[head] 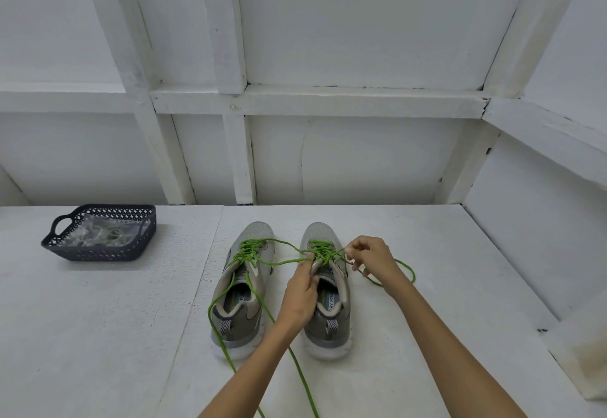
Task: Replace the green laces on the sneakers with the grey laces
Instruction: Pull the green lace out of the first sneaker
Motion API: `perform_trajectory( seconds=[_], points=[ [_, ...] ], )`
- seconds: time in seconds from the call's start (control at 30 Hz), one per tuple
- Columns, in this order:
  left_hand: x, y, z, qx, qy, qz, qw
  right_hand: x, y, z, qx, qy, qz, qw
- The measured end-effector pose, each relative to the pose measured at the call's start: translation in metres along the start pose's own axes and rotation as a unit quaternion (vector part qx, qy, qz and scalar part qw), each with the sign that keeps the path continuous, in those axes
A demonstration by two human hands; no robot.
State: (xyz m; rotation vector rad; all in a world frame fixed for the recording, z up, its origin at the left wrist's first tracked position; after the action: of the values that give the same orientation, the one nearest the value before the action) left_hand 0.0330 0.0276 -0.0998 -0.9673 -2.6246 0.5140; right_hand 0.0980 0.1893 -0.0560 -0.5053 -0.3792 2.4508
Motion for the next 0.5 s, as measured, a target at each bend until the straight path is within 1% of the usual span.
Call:
perform_trajectory(
  seconds=[0.03,0.1,0.17,0.2,0.27,0.33,0.37,0.4,0.43,0.5],
  points=[
    [0.000,0.000,0.000,-0.003,-0.002,0.000,1.000,-0.001,0.002,-0.002,0.019,0.017,0.015,1.000],
    [0.000,0.000,0.000,-0.005,-0.003,-0.003,1.000,-0.005,0.010,-0.005,0.015,0.039,0.069,0.997],
    [-0.001,-0.001,0.000,-0.005,-0.003,-0.004,1.000,-0.009,0.015,-0.007,-0.002,0.031,0.090,0.995],
    [-0.001,-0.001,-0.001,-0.006,-0.003,-0.004,1.000,-0.009,0.014,-0.007,-0.001,0.022,0.083,0.996],
    [-0.001,-0.001,-0.002,-0.008,-0.002,-0.002,1.000,-0.007,0.008,-0.007,0.029,0.013,0.035,0.999],
    [-0.001,-0.001,-0.002,-0.009,0.000,-0.001,1.000,-0.006,-0.002,-0.009,0.108,0.036,-0.022,0.993],
    [-0.002,-0.001,-0.002,-0.009,-0.001,-0.002,1.000,-0.006,-0.004,-0.011,0.142,0.052,-0.028,0.988],
    [-0.002,-0.001,-0.002,-0.011,-0.002,-0.003,1.000,-0.007,-0.004,-0.012,0.150,0.065,-0.016,0.986],
    [-0.002,-0.001,-0.001,-0.014,-0.005,-0.003,1.000,-0.009,-0.001,-0.013,0.133,0.075,0.006,0.988],
    [-0.003,-0.002,-0.002,-0.018,-0.006,-0.005,1.000,-0.014,0.010,-0.015,0.073,0.080,0.051,0.993]
  ],
)
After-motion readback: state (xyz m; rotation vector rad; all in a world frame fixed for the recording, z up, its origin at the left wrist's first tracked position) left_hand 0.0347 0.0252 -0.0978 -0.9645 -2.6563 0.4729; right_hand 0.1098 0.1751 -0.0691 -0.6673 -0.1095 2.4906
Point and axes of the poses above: each hand's wrist, its own x-axis towards the middle knuckle, its own y-axis out of the palm, z = x × y, the point moved 4 cm from there along x, towards the middle knuckle, and after that the axes turned 7 degrees about y, right-handed, at the moved point
